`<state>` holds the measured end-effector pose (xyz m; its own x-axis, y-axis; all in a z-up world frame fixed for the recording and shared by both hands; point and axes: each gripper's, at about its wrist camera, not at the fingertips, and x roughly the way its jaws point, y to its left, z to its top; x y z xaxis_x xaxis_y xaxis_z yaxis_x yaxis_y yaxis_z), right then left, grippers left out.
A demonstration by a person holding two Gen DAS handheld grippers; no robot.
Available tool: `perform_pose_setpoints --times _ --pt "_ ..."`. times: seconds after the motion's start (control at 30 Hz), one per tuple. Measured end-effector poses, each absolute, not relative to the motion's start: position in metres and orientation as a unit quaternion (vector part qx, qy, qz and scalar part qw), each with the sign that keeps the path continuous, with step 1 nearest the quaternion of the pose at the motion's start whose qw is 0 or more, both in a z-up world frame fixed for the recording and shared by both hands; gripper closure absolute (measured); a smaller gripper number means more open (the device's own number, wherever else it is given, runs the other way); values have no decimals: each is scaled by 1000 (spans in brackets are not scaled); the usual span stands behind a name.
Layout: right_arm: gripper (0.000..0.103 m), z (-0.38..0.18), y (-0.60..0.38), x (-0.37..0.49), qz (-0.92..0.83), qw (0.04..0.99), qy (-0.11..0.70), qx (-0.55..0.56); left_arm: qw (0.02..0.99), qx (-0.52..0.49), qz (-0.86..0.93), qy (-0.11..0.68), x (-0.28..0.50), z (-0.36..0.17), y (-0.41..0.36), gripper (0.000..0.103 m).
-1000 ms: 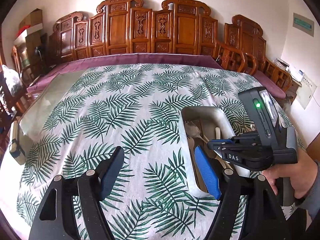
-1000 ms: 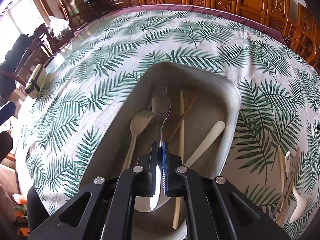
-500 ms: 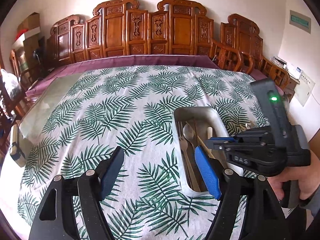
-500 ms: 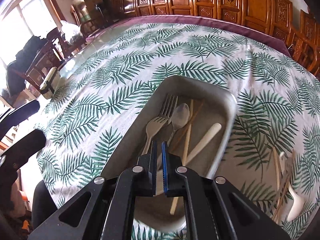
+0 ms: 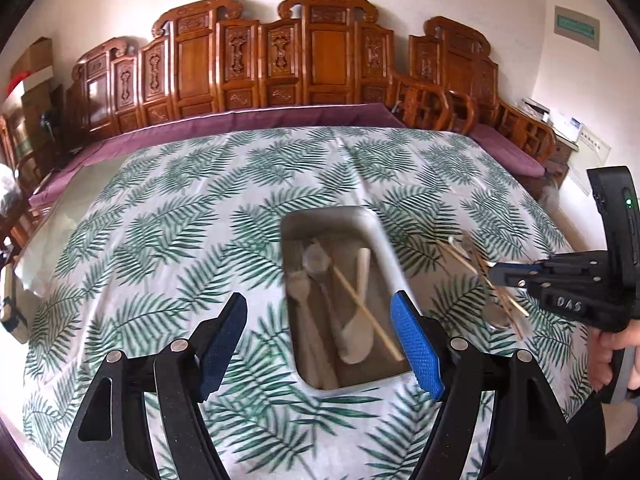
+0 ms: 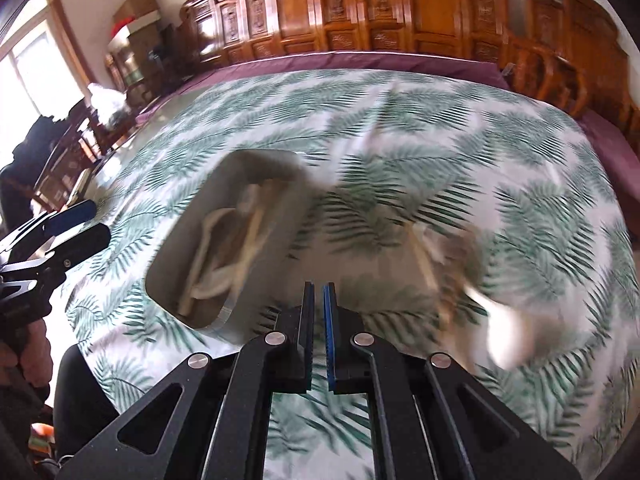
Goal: Organize utensils
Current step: 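Grasp a wooden chopstick from the pile with the right gripper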
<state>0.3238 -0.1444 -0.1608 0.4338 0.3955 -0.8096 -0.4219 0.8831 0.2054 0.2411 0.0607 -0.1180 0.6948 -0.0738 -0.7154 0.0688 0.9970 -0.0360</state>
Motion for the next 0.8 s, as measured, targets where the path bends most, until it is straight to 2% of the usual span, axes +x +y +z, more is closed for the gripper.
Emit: perform_pose_setpoints --times 0.3,0.8 --pt "97 -181 -203 321 195 848 493 -11 918 -1 -69 390 246 -122 19 32" --pt "97 -236 -210 335 176 821 543 17 903 20 -102 417 238 -141 -13 32"
